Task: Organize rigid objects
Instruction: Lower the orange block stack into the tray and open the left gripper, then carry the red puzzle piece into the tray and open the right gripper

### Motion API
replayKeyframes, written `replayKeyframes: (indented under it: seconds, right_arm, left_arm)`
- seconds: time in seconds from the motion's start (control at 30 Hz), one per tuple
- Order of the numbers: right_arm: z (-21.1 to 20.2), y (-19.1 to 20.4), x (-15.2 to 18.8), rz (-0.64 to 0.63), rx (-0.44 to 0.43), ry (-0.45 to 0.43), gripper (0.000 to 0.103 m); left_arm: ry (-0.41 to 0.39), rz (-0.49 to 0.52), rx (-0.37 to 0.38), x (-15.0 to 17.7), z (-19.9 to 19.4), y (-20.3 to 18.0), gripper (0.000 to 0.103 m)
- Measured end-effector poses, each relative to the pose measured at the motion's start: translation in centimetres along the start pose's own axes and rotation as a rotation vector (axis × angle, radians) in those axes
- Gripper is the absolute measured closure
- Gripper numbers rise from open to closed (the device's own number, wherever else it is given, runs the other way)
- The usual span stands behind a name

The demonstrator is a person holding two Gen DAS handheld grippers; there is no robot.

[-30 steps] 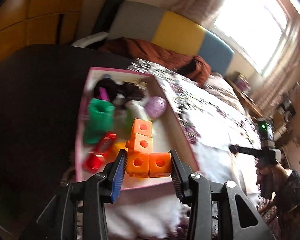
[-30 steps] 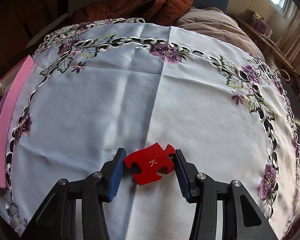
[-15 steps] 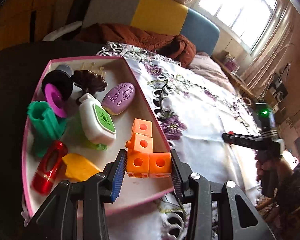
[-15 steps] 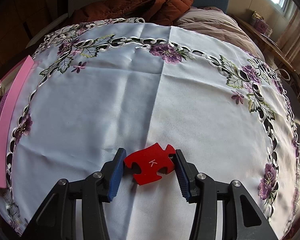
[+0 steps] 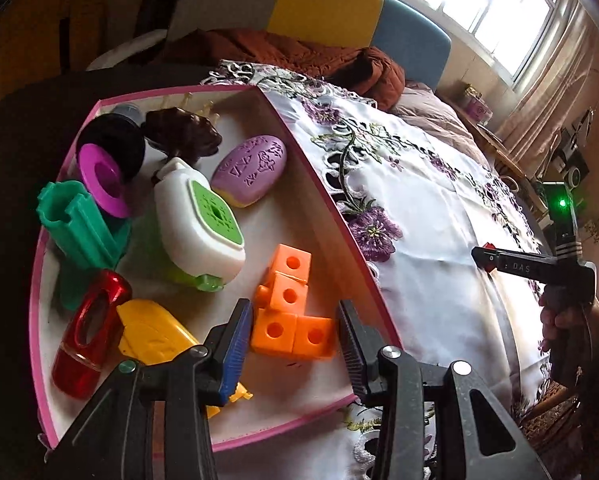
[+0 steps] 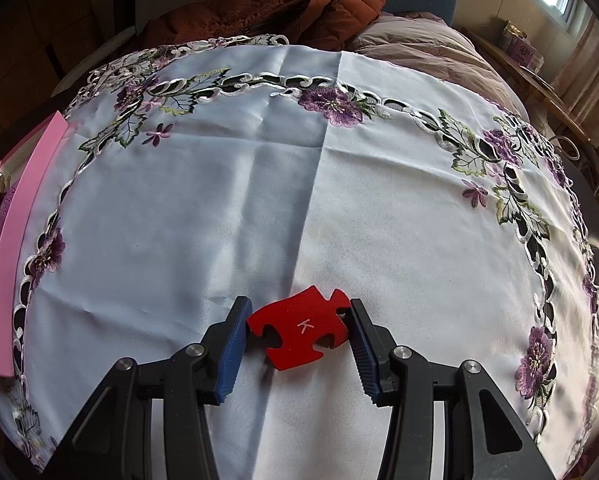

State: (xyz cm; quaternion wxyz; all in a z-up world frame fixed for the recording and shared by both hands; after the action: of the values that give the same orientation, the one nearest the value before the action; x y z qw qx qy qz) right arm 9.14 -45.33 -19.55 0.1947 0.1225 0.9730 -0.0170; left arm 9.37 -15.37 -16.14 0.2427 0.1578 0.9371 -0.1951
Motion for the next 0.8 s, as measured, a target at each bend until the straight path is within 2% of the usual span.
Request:
replayKeyframes:
  seconds: [0.23, 0.33, 0.57, 0.8]
  right_arm:
    - [0.0, 0.0, -0.1, -0.003, 0.002, 0.000, 0.054]
    - [-0.1, 0.0, 0.0, -0.009, 0.006, -0.002, 0.054]
    - [-0.1, 0.1, -0.1, -0.018, 0.013, -0.006, 0.054]
    - [-0.3, 0.1, -0.2, -0.031, 0.028, -0.019, 0.054]
  left_arm:
    - [-0.059, -0.025, -0.034, -0.4, -2.3, 0.7, 0.060]
    - [-0.098, -0.034, -0.101, -0.7, -3.8, 1.7, 0.060]
    - [-0.123, -0.091, -0.176, -0.5, -5.9, 4.0, 0.060]
    - [-0.138, -0.108, -0.201, 0.4, -7.3, 5.2, 0.060]
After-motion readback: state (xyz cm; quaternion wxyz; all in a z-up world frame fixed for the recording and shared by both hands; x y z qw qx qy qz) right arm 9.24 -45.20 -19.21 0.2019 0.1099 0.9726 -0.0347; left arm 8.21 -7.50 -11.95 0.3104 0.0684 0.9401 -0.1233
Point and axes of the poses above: each gripper's, at about its wrist camera, not at the fingertips, and z roughly the way its jaws point, y to its left, x to its underside, the point moved 10 cm from there along z, roughly the way its jaws point, and after that the axes turned 2 degrees about y, right-handed, at the moved point
